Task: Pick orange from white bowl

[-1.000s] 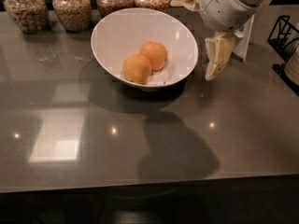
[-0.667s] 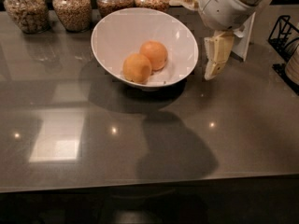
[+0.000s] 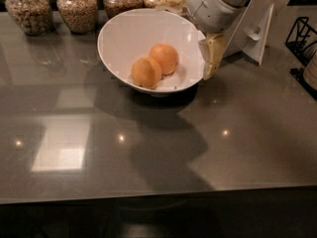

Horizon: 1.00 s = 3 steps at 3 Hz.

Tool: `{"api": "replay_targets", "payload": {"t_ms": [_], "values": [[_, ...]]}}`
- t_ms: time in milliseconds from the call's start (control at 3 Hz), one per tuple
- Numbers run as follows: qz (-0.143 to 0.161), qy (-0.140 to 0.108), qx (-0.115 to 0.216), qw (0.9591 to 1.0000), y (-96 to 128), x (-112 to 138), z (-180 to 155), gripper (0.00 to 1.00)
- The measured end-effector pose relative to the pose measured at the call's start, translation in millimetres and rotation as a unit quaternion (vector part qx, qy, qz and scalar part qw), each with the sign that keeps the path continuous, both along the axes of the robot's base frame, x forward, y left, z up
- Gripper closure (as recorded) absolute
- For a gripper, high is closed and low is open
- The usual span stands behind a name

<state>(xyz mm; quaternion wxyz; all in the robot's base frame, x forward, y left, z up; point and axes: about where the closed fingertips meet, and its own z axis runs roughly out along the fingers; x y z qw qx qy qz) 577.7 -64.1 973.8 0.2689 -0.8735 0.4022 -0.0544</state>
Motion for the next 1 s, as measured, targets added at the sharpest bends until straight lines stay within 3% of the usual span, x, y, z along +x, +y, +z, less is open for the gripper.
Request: {"api": "replay_targets", "payload": {"t_ms": [333,667,1000], "values": [[0.081,-0.001,-0.016,0.9966,37.0,20.1,-18.2,0.00],[0.136,0.004,-0.024,0.9904,60.6,30.2,-35.8,0.19],[0.168,0.015,-0.030,0.9853,72.1,34.2,-52.7,0.38]]}}
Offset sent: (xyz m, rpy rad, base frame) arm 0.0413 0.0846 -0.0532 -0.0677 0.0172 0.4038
